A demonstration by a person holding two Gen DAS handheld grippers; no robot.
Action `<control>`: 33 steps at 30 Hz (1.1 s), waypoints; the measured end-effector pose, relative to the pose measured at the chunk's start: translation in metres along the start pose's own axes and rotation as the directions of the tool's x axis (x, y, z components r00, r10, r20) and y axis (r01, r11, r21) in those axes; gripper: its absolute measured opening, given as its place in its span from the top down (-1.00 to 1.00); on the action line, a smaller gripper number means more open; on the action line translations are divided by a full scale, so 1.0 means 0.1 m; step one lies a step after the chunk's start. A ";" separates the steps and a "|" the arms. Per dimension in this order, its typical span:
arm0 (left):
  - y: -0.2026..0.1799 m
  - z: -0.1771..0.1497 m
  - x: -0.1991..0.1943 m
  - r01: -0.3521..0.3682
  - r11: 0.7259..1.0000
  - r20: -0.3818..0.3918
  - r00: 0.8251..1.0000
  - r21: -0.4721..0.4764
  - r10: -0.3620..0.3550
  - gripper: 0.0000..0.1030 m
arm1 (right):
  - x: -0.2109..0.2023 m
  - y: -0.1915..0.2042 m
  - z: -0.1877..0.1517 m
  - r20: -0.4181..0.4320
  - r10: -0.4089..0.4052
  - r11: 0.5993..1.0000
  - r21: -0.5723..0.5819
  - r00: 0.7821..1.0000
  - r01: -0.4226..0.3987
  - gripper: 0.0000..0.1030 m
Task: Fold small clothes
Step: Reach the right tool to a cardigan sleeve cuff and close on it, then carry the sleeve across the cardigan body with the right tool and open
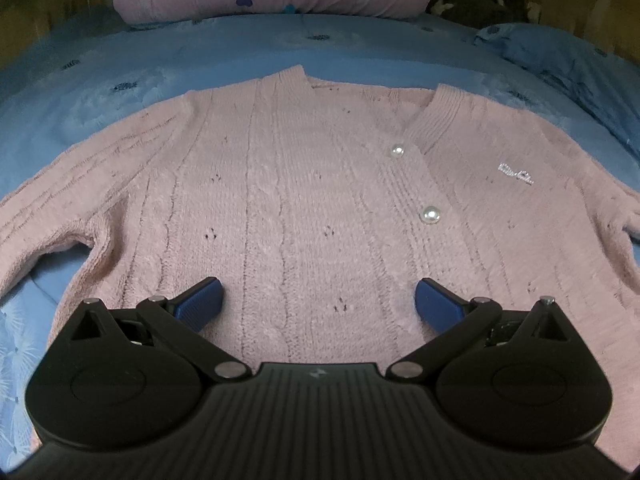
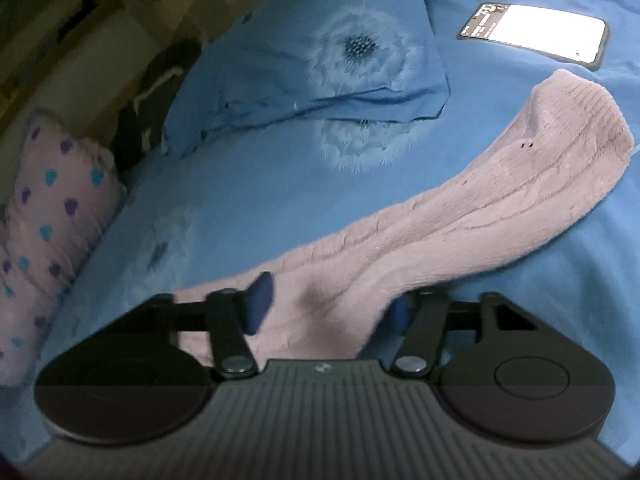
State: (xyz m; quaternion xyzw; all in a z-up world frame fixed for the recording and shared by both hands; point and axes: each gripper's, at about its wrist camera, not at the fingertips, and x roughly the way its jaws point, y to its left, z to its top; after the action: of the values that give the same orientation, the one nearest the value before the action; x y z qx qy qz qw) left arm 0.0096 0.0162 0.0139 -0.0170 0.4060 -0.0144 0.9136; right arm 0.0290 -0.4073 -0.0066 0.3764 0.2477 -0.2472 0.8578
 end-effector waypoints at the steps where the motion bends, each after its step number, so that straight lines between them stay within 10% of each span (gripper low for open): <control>1: 0.01 0.01 -0.01 0.006 1.000 -0.001 1.000 -0.007 -0.006 -1.00 | 0.00 0.00 0.03 0.006 0.004 1.000 -0.002 1.000 -0.004 0.24; 5: 0.06 0.04 -0.02 0.026 0.999 -0.002 1.000 -0.044 -0.026 -1.00 | -0.07 0.10 0.10 0.054 0.059 0.996 -0.067 0.997 -0.055 0.66; 16: 0.09 0.07 -0.08 0.017 0.998 0.021 1.000 -0.052 -0.016 -1.00 | -0.59 0.87 -0.06 0.123 0.364 0.864 -0.415 0.923 -0.286 0.74; 27: 0.29 0.16 -0.18 -0.057 0.995 0.077 0.995 -0.082 0.064 -1.00 | -0.72 1.58 -0.72 -0.172 0.608 0.582 -0.568 0.775 -0.582 0.74; 33: 0.33 0.18 -0.18 -0.074 0.993 0.086 0.993 -0.089 0.081 -1.00 | -0.55 1.77 -1.31 -0.328 0.569 0.514 -0.574 0.754 -0.638 0.74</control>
State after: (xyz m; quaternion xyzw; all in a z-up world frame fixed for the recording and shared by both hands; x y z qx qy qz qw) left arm 0.0111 0.0506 0.0379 -0.0412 0.3655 0.0394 0.9291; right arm 0.0648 -0.1881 0.0417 0.1250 0.2128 0.1884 0.9506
